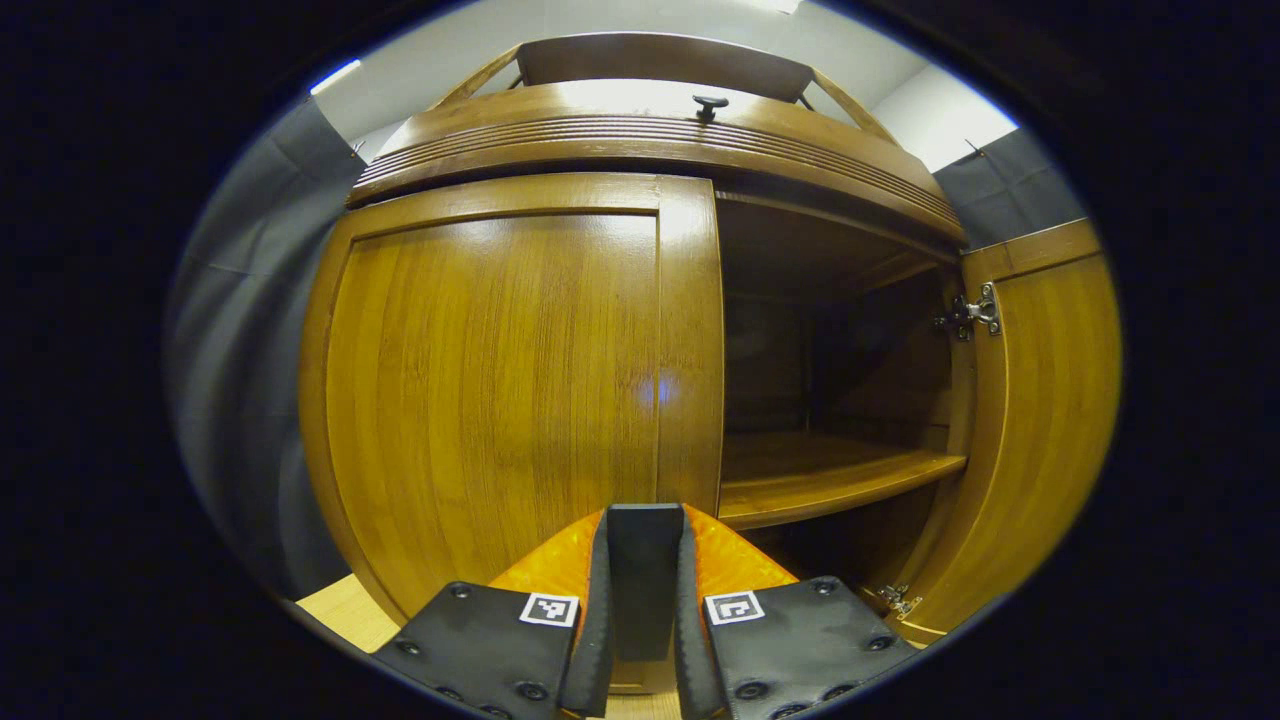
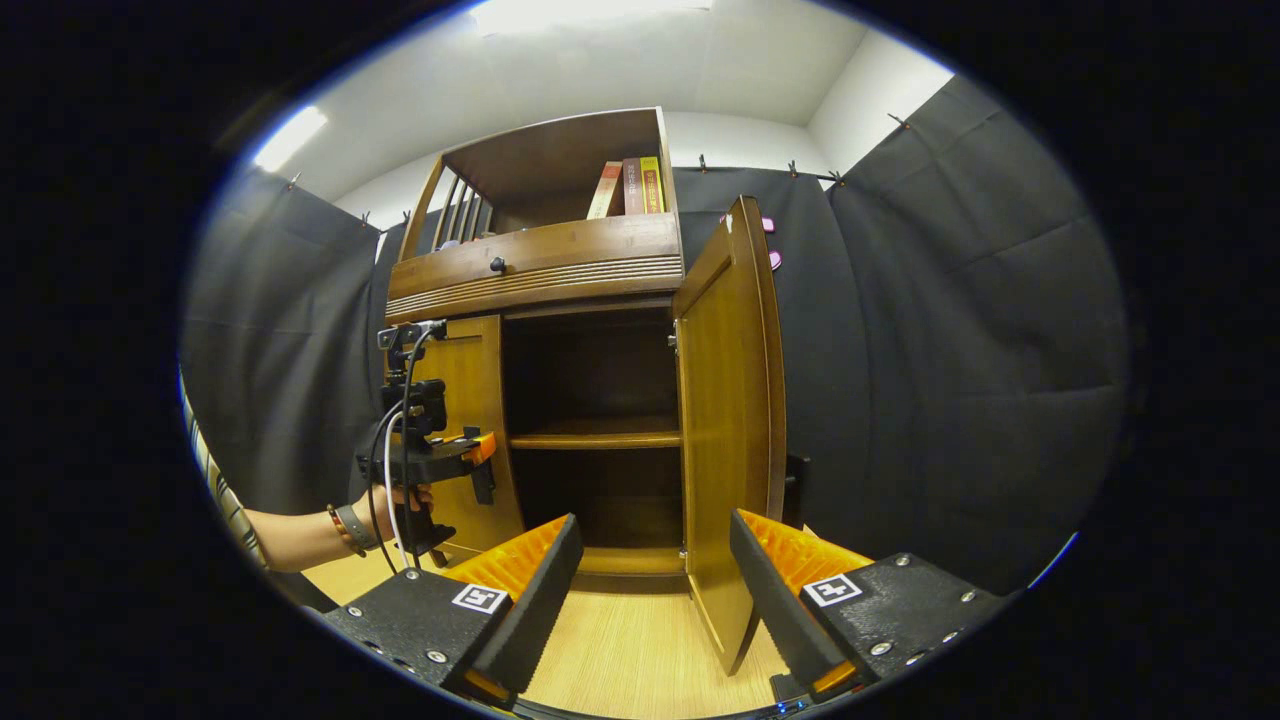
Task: Open the right door of the double-door shoe cabinet with the right hand, and open the left door with the left hand.
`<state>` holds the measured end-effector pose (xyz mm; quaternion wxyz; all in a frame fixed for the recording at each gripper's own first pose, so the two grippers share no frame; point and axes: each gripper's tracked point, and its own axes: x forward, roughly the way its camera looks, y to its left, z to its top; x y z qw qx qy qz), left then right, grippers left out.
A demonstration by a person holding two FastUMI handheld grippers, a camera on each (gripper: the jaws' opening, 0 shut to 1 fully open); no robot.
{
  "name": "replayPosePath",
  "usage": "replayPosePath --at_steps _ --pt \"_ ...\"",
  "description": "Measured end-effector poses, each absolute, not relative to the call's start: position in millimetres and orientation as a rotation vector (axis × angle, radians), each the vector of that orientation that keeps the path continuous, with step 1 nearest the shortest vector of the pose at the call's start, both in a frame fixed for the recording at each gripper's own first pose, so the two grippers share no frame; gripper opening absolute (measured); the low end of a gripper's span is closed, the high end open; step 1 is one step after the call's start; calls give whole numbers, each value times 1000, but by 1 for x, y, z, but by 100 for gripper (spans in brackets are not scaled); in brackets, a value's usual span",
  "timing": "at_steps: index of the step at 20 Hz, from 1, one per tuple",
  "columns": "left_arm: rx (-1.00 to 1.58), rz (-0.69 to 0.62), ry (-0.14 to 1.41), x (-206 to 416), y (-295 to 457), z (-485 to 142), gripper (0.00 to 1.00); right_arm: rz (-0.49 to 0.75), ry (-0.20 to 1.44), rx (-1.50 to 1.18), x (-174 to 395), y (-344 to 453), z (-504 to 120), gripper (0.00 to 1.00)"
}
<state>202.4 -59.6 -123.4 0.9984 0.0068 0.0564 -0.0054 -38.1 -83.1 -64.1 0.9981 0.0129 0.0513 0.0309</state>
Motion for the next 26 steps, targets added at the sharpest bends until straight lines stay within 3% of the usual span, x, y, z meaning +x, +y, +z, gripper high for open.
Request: replayPosePath --at_steps 6,7,8,9,11,12,13,14,20,21,26 --pt "27 9 128 169 -54 -117 33 81 106 18 -45 -74 -64 92" --pt "29 8 133 160 -53 -115 33 86 106 21 -47 -72 -63 100" --pt "32 6 143 153 -51 -114 33 94 106 26 -48 -69 -63 100" --pt "34 2 153 142 -48 -112 33 100 106 30 -49 -66 -62 92" --pt "29 -3 169 123 -40 -107 32 112 102 32 -52 -62 -60 92" --pt "26 -4 174 114 -38 -105 32 117 102 32 -54 -60 -59 100" --pt "23 -5 178 105 -34 -103 32 124 101 32 -56 -57 -59 100" --pt "25 -6 180 97 -29 -100 33 132 102 33 -57 -54 -59 92" --pt "26 -22 200 58 -9 -89 33 192 116 53 -57 -31 -61 92" --pt "31 -20 201 53 -5 -89 33 200 119 53 -55 -27 -62 100" --pt "67 2 211 26 19 -82 33 228 113 57 -47 -9 -60 100"
